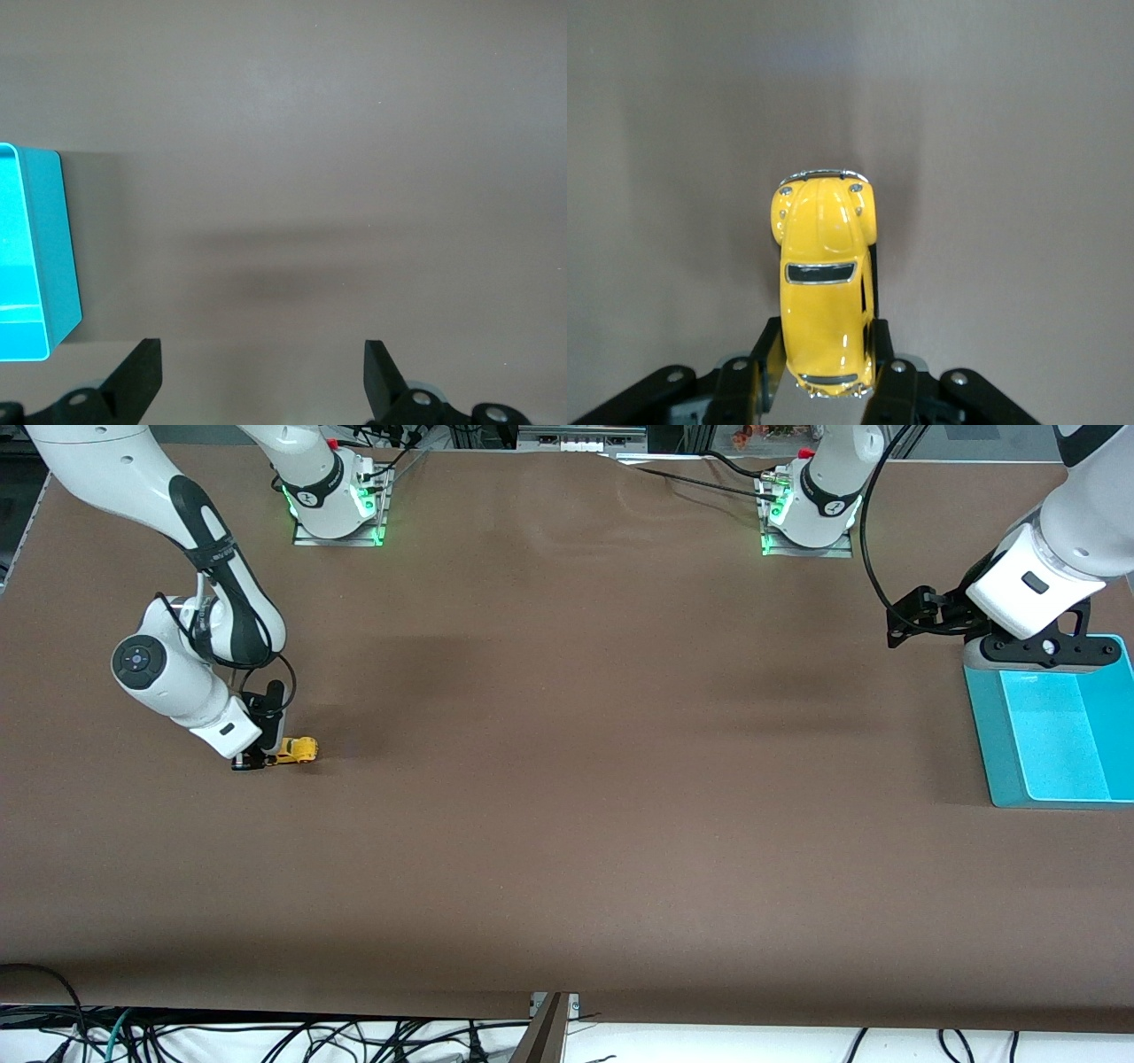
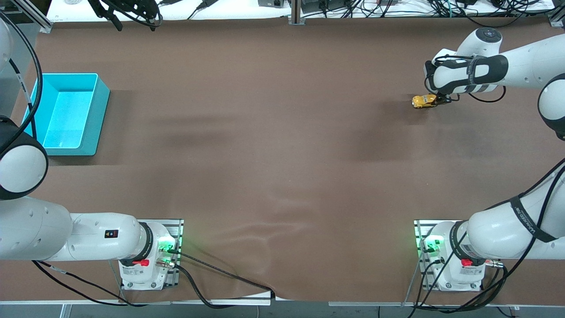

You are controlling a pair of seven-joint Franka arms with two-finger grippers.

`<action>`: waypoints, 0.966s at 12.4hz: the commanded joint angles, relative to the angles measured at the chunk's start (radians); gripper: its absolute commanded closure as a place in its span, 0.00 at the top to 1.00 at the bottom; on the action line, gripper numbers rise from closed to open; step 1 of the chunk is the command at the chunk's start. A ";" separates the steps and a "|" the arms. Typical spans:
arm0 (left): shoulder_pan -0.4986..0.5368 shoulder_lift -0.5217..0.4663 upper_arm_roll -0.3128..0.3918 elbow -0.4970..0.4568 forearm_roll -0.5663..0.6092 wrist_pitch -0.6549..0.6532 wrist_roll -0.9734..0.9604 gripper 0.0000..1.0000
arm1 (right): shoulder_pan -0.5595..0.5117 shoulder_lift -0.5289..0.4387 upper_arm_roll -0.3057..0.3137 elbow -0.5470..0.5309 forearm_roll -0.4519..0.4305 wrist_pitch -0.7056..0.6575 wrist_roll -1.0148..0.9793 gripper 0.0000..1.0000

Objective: Wind and store yellow beetle car
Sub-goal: 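Close the right gripper on the yellow car, pressing it onto the table, then drag the car backward along the table with the right gripper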

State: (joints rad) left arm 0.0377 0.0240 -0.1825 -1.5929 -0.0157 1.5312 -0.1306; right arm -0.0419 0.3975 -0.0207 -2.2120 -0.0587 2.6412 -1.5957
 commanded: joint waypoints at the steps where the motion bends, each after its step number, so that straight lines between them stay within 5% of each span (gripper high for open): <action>1: 0.004 0.013 -0.002 0.028 -0.012 -0.022 -0.004 1.00 | -0.093 0.046 0.005 -0.014 -0.001 0.005 -0.018 0.17; 7: 0.004 0.013 -0.003 0.028 -0.012 -0.022 -0.004 1.00 | -0.360 0.122 0.008 0.069 -0.004 0.042 -0.255 0.20; 10: 0.004 0.013 -0.002 0.030 -0.012 -0.022 -0.004 1.00 | -0.377 0.136 0.010 0.081 0.000 0.042 -0.271 0.21; 11: 0.004 0.013 -0.002 0.030 -0.012 -0.022 -0.004 1.00 | -0.375 0.136 0.013 0.083 0.000 0.042 -0.268 0.27; 12: 0.004 0.013 -0.003 0.030 -0.012 -0.022 -0.004 1.00 | -0.375 0.136 0.016 0.087 0.003 0.042 -0.263 0.62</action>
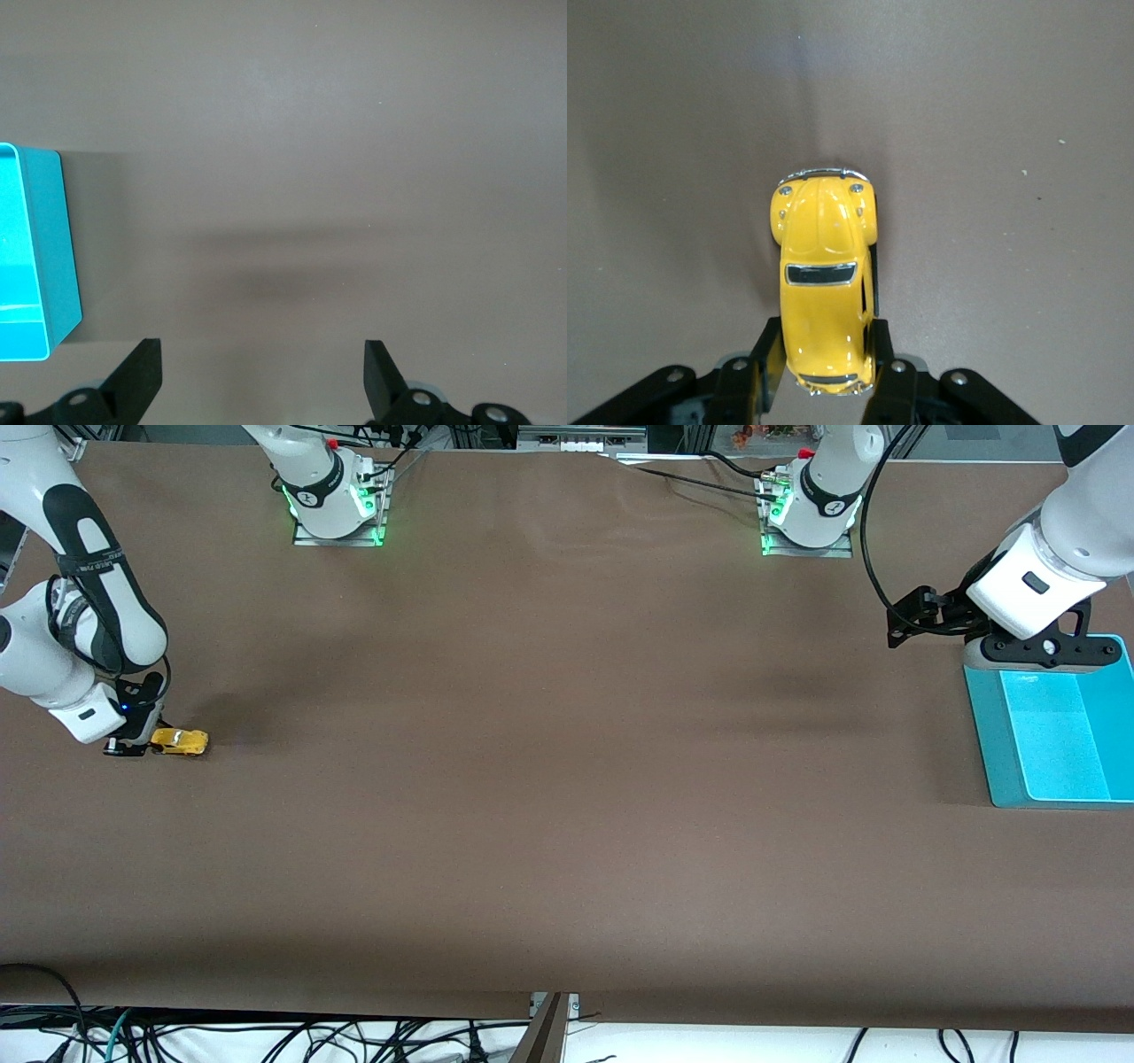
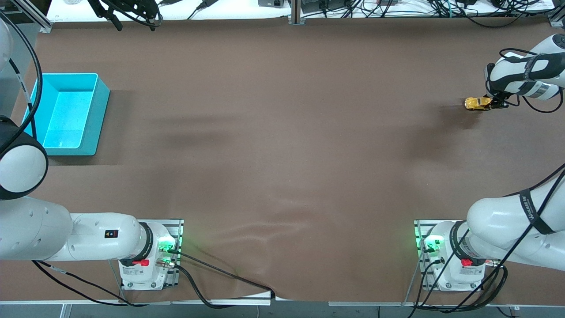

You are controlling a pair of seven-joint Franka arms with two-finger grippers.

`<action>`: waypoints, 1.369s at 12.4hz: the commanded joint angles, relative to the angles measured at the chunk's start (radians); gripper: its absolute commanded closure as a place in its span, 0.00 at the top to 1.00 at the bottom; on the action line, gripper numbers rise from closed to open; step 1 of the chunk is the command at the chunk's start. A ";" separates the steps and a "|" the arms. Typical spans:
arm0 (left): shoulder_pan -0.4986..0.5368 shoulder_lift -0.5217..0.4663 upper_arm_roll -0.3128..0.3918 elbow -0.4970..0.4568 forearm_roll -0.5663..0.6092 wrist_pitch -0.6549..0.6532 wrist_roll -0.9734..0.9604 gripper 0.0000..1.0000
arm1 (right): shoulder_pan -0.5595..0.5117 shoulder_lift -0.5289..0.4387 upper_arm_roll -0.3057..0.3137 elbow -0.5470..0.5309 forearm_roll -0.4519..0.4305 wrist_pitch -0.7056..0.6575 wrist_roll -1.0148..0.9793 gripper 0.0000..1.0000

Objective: Wind and store yellow beetle car
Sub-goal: 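Drag the car backward along the table with the right gripper, then open the right gripper, releasing the wound car to roll away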

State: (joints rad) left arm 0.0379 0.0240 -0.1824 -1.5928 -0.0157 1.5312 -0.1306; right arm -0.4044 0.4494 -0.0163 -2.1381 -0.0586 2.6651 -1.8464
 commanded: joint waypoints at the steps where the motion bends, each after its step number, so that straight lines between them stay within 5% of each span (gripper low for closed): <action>1: 0.003 0.013 -0.003 0.028 -0.012 -0.022 -0.004 1.00 | -0.011 0.080 0.013 0.018 0.008 0.013 -0.011 1.00; 10: 0.003 0.013 -0.003 0.028 -0.012 -0.022 -0.006 1.00 | -0.004 0.028 0.056 0.116 0.025 -0.143 0.008 1.00; 17: 0.003 0.013 -0.003 0.030 -0.010 -0.022 -0.006 1.00 | 0.036 -0.031 0.179 0.234 0.026 -0.335 0.499 1.00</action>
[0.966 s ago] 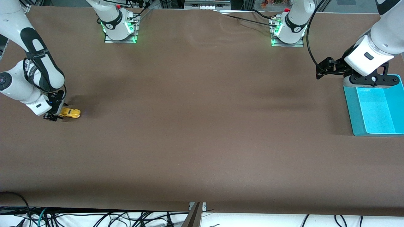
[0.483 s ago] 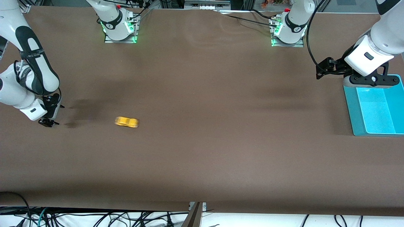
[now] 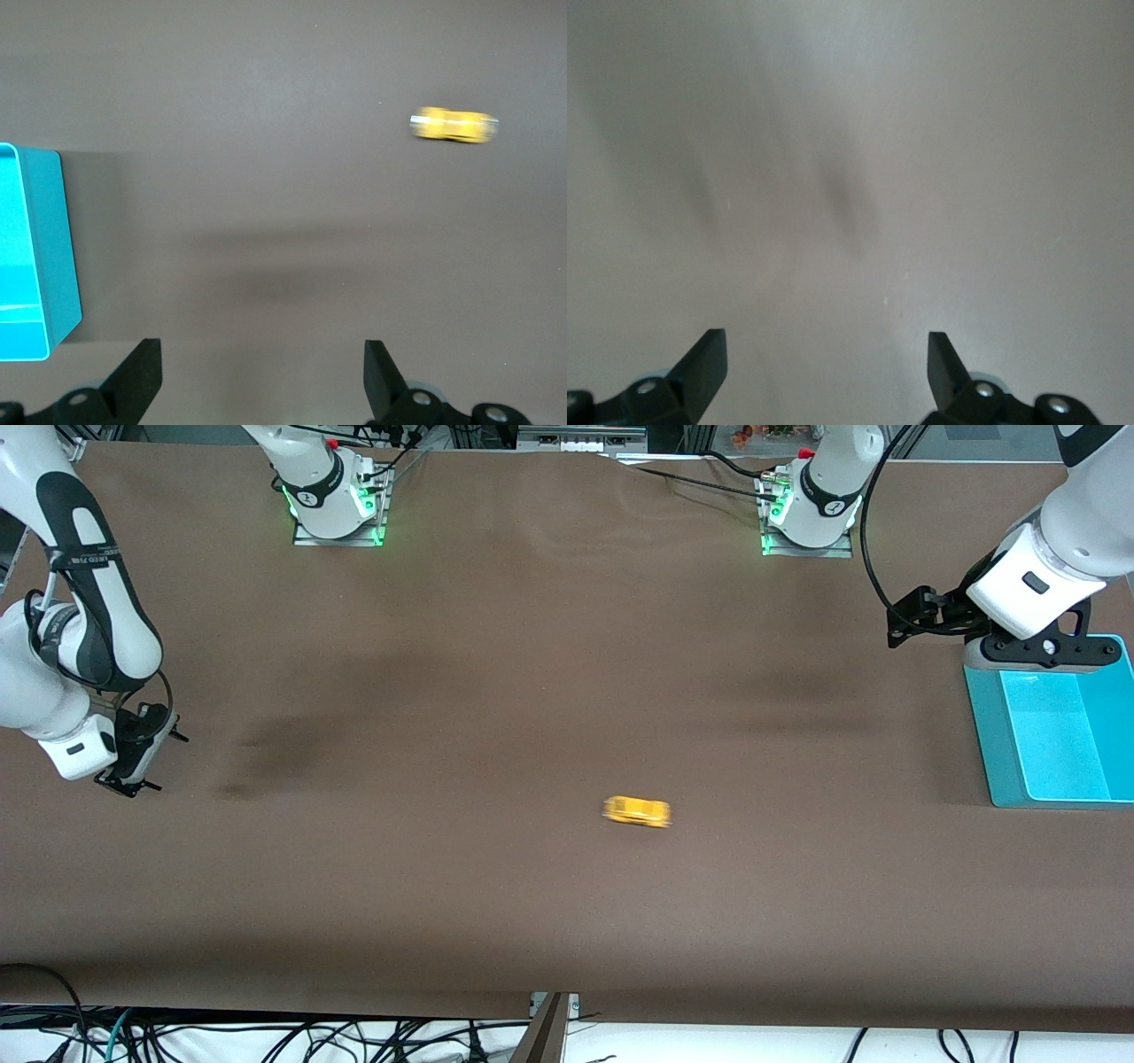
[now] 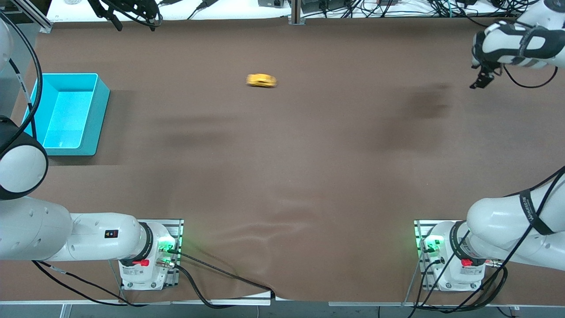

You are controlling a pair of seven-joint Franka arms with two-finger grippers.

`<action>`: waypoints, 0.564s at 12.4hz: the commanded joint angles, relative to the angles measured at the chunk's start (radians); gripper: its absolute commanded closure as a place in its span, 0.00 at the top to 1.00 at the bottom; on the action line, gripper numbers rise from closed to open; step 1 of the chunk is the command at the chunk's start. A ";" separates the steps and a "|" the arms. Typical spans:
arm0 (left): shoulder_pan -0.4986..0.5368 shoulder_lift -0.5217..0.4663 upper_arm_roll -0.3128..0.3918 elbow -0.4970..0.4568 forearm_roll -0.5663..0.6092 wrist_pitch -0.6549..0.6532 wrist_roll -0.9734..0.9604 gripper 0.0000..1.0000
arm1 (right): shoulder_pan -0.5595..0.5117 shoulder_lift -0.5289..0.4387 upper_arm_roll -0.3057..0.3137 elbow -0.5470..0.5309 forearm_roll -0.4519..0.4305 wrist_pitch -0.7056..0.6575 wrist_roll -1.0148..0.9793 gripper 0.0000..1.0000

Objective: Wind and store yellow beetle car
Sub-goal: 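Open the right gripper, releasing the wound car to roll away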

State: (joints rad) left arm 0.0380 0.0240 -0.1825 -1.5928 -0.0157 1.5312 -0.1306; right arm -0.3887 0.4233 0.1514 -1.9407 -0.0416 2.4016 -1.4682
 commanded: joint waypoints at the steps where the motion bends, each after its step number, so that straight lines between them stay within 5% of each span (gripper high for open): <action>1: 0.003 0.013 -0.003 0.028 -0.012 -0.023 -0.003 1.00 | 0.046 -0.005 0.011 0.069 0.006 -0.114 0.206 1.00; 7: -0.001 0.027 -0.005 0.025 -0.012 -0.028 0.002 1.00 | 0.123 -0.003 0.010 0.167 -0.001 -0.281 0.517 1.00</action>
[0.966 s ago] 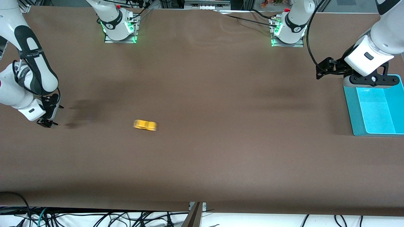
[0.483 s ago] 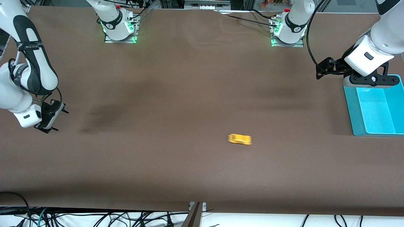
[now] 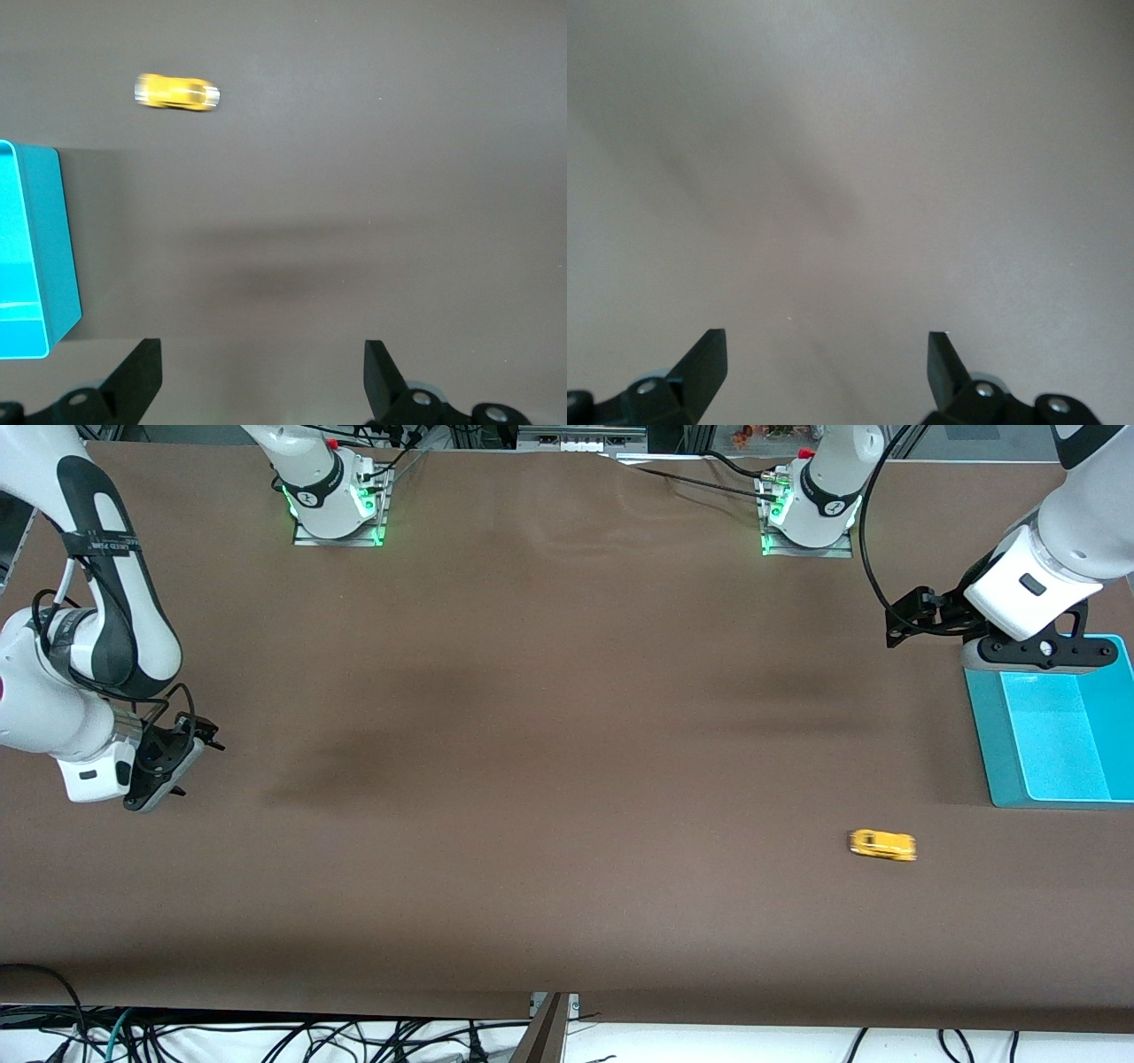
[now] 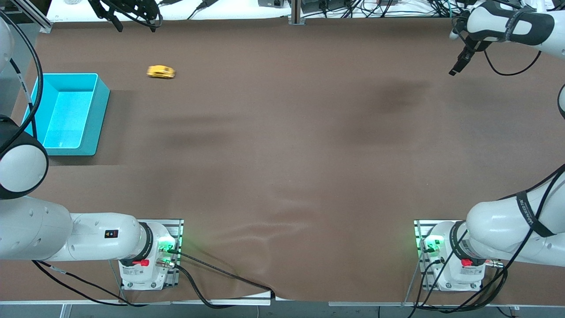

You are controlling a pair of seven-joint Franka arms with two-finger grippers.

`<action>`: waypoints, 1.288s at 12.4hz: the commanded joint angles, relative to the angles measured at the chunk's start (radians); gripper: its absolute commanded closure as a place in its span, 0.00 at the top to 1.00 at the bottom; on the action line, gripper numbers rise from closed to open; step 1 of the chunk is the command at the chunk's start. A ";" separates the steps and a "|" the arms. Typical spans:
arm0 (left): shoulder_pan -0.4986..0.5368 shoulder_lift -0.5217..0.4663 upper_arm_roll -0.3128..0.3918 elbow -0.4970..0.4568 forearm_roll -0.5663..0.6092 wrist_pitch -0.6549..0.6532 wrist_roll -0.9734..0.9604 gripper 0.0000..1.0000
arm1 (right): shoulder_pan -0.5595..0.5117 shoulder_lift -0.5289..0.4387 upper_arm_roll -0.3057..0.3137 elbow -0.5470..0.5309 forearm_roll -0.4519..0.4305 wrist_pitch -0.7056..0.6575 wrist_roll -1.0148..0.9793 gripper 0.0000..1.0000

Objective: Wind and store yellow beetle car
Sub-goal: 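Open the right gripper, releasing the wound car to roll away, then move the left gripper down past the bin toward the stopped car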

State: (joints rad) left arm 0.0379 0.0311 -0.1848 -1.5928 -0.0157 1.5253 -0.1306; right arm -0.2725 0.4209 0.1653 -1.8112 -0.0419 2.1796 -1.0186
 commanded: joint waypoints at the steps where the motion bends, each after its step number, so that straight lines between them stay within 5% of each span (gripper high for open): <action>1: -0.003 0.024 -0.002 0.027 -0.012 -0.034 0.002 1.00 | 0.012 -0.001 -0.004 0.055 -0.003 -0.089 0.101 1.00; 6: 0.000 0.070 -0.001 0.024 0.003 -0.059 0.028 1.00 | 0.030 -0.002 -0.004 0.076 -0.004 -0.116 0.161 1.00; 16: 0.080 0.208 0.007 -0.015 0.198 0.008 0.496 1.00 | 0.133 -0.002 -0.004 0.199 -0.006 -0.319 0.588 1.00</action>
State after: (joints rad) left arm 0.0921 0.2189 -0.1718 -1.6045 0.1345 1.4996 0.2625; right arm -0.1775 0.4211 0.1654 -1.6646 -0.0421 1.9358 -0.5495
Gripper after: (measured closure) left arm 0.000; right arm 0.000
